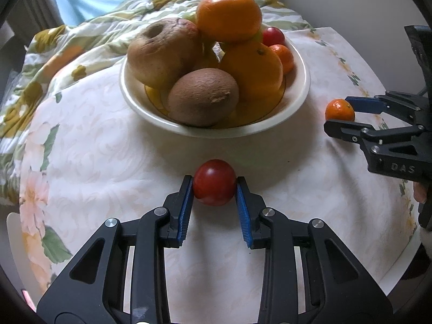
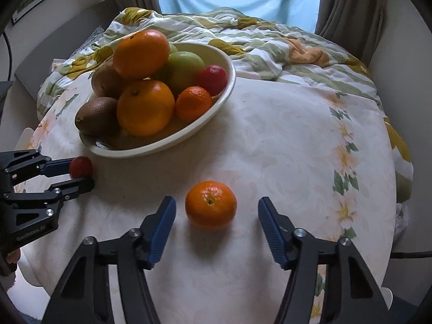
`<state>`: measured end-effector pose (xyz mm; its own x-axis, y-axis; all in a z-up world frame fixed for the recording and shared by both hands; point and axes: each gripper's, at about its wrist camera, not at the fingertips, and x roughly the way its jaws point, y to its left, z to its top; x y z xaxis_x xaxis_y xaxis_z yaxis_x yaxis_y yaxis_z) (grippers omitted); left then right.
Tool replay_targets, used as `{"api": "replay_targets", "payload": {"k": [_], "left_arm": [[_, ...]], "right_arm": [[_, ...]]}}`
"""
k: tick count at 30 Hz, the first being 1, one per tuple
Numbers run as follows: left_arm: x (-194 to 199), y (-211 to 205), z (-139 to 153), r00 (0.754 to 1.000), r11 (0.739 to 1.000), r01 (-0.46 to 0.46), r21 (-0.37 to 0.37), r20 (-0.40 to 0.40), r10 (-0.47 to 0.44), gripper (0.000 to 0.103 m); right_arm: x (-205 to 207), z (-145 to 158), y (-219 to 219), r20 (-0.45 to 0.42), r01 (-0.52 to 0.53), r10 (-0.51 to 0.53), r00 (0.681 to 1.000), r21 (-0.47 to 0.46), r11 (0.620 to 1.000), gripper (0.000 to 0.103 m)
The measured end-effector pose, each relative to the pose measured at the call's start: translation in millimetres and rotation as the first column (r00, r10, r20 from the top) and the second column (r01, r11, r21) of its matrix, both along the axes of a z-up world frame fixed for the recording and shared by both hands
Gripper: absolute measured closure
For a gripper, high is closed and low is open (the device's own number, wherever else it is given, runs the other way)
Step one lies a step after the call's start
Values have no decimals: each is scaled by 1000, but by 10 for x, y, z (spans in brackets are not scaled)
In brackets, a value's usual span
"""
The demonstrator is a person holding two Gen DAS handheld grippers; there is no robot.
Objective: Organize fruits
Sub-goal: 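Close the left tool on a red tomato while the right tool grasps a mandarin, then carry the tomato and mandarin into the bowl with both tools and open them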
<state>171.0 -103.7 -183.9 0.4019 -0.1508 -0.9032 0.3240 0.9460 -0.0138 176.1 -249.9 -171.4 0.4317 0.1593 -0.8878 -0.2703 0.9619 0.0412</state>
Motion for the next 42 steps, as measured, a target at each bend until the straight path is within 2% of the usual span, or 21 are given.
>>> {"api": "replay_targets", "payload": {"k": [4, 7, 17, 30, 35, 42], "left_arm": [[-2, 27, 17, 1000, 1000, -12, -2, 5, 12, 66], [-8, 51, 37, 1000, 1000, -22, -5, 8, 22, 66], [-32, 97, 231, 997, 998, -67, -16, 30, 67, 66], [9, 114, 837, 984, 991, -129, -39, 118, 133, 66], [188, 169, 1048, 976, 988, -140, -63, 157, 148, 66], [644, 259, 1116, 979, 989, -111, -100, 163, 126, 66]], "right_arm": [[21, -25, 53, -6, -28, 28, 1000, -15, 1000, 68], [22, -21, 95, 6, -42, 42, 999, -42, 998, 68], [2, 154, 108, 26, -74, 75, 997, -19, 997, 68], [65, 725, 5, 73, -102, 101, 992, 9, 995, 68], [193, 914, -36, 102, -96, 94, 990, 11, 995, 68], [502, 1043, -38, 118, -54, 51, 992, 22, 998, 68]]}}
